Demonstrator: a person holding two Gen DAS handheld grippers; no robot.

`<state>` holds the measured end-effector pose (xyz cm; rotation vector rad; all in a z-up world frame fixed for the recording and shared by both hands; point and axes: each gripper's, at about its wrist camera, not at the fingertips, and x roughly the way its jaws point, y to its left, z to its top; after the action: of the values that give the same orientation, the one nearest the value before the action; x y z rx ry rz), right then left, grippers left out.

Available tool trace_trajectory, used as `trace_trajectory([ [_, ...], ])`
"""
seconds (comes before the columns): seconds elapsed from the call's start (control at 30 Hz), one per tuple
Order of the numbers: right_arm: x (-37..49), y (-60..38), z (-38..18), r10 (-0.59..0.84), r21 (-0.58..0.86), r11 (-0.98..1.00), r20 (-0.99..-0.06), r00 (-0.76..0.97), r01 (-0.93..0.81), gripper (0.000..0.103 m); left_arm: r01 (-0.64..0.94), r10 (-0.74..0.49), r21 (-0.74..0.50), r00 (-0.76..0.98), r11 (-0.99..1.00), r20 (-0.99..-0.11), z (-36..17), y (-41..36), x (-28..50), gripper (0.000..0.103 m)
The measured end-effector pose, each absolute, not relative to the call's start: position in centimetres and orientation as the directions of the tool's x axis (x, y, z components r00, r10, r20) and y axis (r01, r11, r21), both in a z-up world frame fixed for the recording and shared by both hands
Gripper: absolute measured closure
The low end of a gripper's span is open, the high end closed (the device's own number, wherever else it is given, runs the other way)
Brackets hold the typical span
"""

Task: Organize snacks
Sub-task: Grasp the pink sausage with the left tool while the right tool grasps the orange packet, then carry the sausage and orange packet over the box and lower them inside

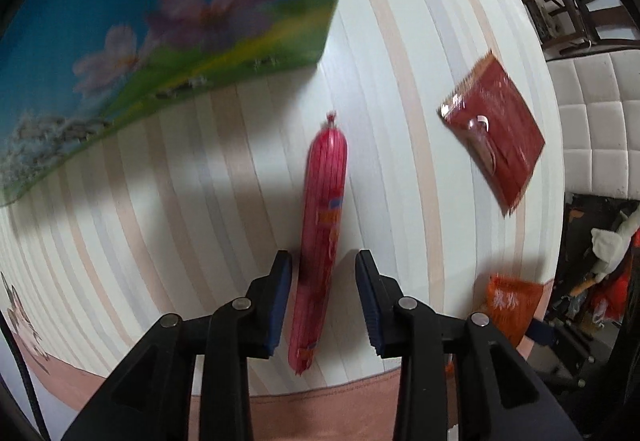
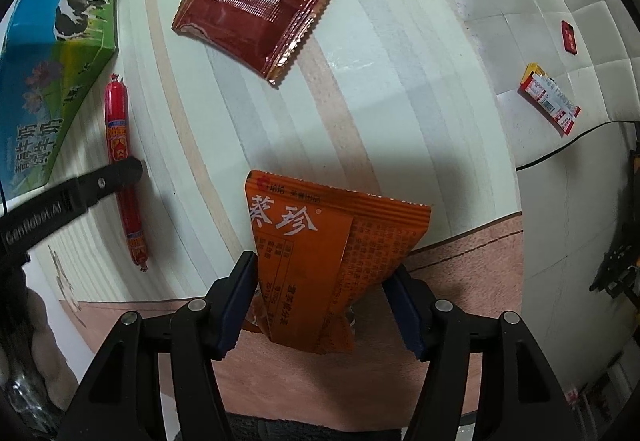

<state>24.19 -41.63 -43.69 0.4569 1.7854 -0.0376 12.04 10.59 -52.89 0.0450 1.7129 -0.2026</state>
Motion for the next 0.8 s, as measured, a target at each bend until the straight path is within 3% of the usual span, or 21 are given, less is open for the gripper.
trace_trajectory([
  [0.07, 24.2, -41.6, -43.7, 0.279, 0.211, 0.926, -0.942, -0.189, 0.314, 0.036, 0.147, -0.085, -0.106, -0.140, 0.984, -0.987, -53.1, 10.0, 11.8, 0.076],
  [0.13, 24.1, -41.5, -43.7, 0.268, 0.205, 0.931, -0.945, -0.185, 0.301, 0.037, 0.158, -0.084, -0.105, -0.131, 0.982, -0.988, -52.8, 10.3, 11.6, 0.087],
  [0.2, 24.0, -41.1, -43.3, 0.238, 0.186, 0.943, -0.956, -0.169, 0.275, 0.047, 0.167, -0.093, -0.113, -0.123, 0.980, -0.988, -52.9, 10.2, 10.8, 0.088],
  [0.33, 23.5, -41.1, -43.0, 0.255, 0.212, 0.940, -0.957, -0.135, 0.267, 0.055, 0.173, -0.101, -0.119, -0.107, 0.978, -0.989, -52.7, 10.0, 9.0, 0.088],
  [0.8, 21.7, -39.6, -40.4, 0.296, 0.273, 0.933, -0.953, -0.069, 0.234, 0.059, 0.143, -0.192, -0.197, -0.044, 0.970, -0.980, -46.4, 14.6, 5.6, 0.088],
])
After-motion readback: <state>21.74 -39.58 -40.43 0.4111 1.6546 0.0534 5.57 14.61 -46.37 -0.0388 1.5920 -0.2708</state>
